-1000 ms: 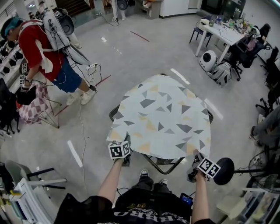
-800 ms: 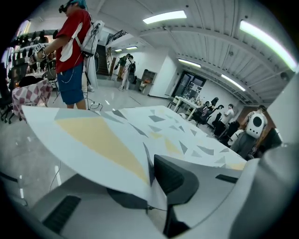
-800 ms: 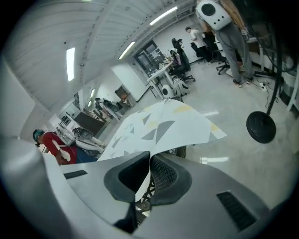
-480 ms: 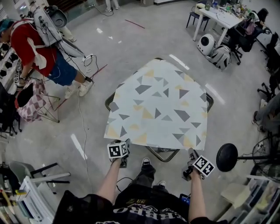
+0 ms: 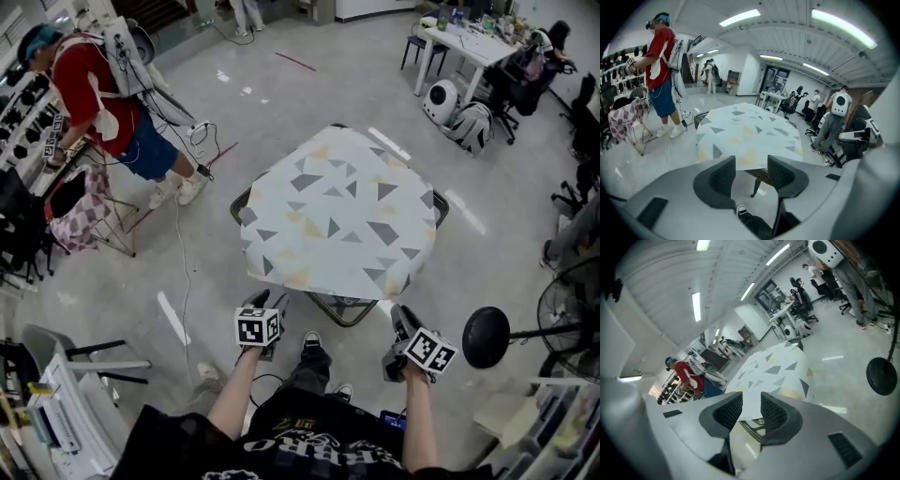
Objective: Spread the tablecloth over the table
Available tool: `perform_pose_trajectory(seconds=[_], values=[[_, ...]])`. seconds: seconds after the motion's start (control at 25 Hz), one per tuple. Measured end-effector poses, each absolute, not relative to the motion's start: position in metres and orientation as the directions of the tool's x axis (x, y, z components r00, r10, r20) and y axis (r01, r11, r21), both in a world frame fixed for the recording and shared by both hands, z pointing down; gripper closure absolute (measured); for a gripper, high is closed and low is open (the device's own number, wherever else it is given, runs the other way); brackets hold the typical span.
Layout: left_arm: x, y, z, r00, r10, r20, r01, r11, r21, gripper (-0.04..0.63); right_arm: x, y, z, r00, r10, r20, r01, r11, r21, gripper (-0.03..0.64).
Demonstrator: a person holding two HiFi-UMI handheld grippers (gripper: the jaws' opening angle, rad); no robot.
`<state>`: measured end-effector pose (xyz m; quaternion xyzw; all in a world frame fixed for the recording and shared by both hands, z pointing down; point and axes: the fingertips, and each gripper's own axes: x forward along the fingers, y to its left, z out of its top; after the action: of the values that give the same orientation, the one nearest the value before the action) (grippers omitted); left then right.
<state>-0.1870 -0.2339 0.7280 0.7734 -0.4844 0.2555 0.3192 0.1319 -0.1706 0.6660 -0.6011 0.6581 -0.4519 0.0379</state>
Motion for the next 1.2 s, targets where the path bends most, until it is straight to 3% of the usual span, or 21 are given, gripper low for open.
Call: perform_pose_trajectory(seconds=[0.28,0.56,1.04,1.2], values=[[-0.11,-0.16,0.633,0.539,-0.654,0.53,-0.838,-0.483,0.255,0.436,0.109,-0.112,0.586,-0.412,-0.839,0.356,-0.766,0.107,-0.634,0.5],[-0.043,-0.069,0.57,0.678,-0.606,0.416,-0.724,-0.649,0.235,0.485,0.095,-0.04,0.54,-0.515,-0.804,0.297,-0.771,0.283,-0.57,0.503],[-0.006,0.013,0.502,0.792,-0.511,0.333,-0.58,-0.801,0.15,0.526,0.074,0.025,0.505,-0.545,-0.8,0.249,-0.787,0.386,-0.481,0.52],[-0.004,0.021,0.493,0.817,-0.474,0.327,-0.539,-0.83,0.143,0.534,0.066,0.033,0.498,-0.528,-0.813,0.245,-0.79,0.364,-0.494,0.566]])
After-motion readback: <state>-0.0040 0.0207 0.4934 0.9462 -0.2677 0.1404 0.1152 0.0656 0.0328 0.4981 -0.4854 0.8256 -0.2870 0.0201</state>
